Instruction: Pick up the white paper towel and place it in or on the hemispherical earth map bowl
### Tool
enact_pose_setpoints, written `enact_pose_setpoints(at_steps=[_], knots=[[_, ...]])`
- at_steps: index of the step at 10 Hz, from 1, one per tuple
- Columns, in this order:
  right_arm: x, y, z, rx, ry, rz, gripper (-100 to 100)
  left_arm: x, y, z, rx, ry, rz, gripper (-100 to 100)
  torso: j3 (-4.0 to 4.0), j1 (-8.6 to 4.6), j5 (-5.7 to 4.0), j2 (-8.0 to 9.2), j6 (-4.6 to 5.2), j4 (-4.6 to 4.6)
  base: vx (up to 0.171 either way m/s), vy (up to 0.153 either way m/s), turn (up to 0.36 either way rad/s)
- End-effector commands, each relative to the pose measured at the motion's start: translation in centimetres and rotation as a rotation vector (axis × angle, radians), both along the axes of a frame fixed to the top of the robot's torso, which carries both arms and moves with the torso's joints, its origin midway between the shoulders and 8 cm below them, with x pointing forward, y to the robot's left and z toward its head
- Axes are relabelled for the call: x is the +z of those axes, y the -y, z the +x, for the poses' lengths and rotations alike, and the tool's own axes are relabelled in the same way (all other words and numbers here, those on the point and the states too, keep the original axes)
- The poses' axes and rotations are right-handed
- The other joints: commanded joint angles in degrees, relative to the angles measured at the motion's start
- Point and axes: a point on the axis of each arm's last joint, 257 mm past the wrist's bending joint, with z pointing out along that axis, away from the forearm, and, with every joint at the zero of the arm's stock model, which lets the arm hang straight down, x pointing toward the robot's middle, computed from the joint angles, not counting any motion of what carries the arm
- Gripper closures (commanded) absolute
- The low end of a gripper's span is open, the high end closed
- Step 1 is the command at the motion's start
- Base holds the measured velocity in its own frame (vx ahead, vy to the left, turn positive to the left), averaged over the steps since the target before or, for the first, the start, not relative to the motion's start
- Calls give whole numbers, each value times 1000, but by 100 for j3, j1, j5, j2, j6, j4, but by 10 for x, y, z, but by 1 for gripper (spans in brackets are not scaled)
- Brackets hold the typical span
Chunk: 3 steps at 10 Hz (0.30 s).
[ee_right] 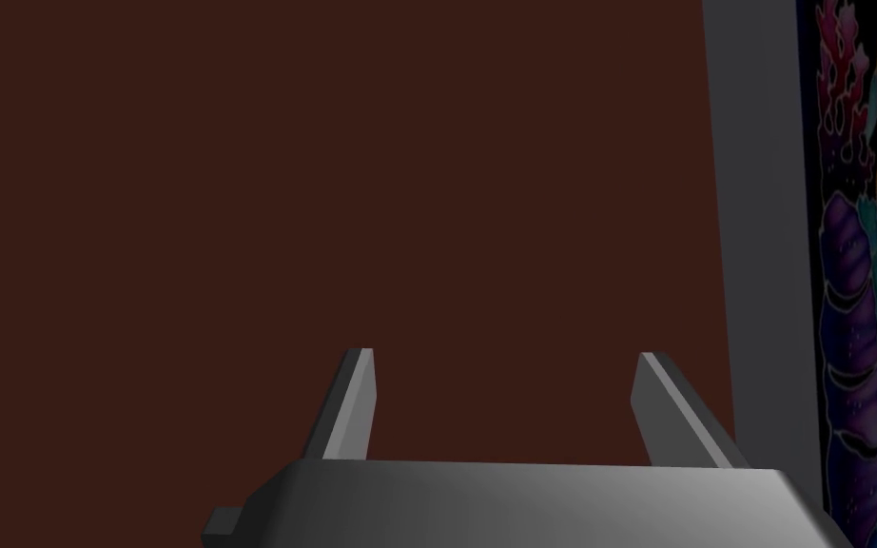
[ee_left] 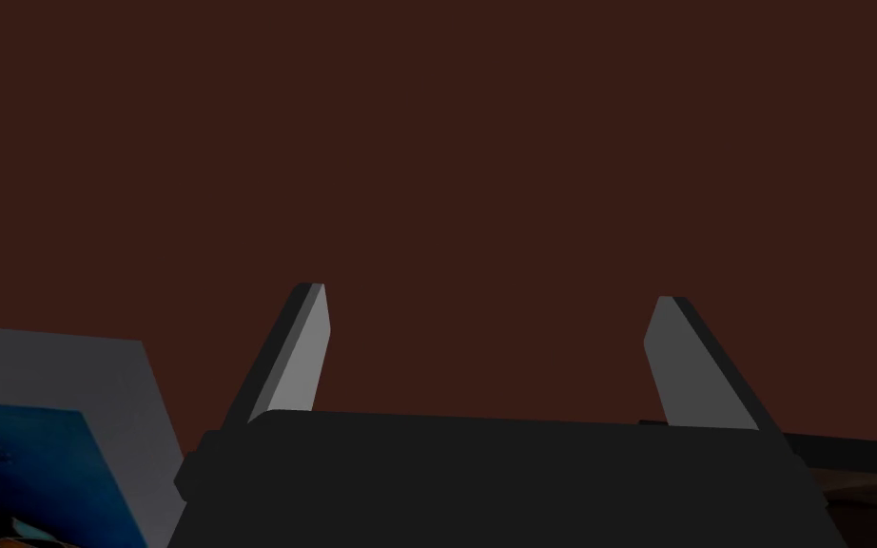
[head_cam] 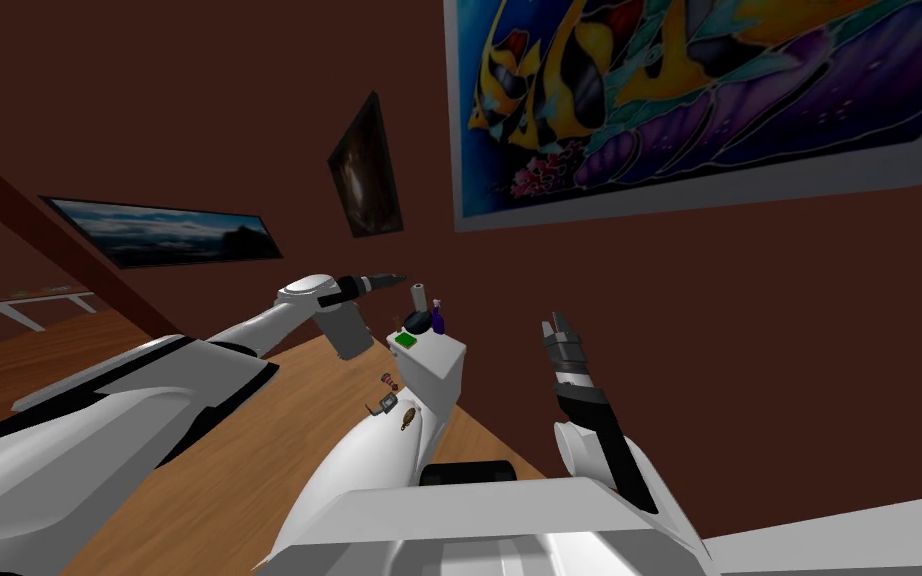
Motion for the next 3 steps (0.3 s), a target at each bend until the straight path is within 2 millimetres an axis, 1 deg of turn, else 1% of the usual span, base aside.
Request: enact_pose_setpoints(at_steps=[1,3], knots=[[0,0,0,0,0,0,0,0,0,0,0,0,0,0,0,0,0,0,0,0,0,0,0],[0,0,0,0,0,0,0,0,0,0,0,0,0,0,0,0,0,-1,0,0,0,0,0]])
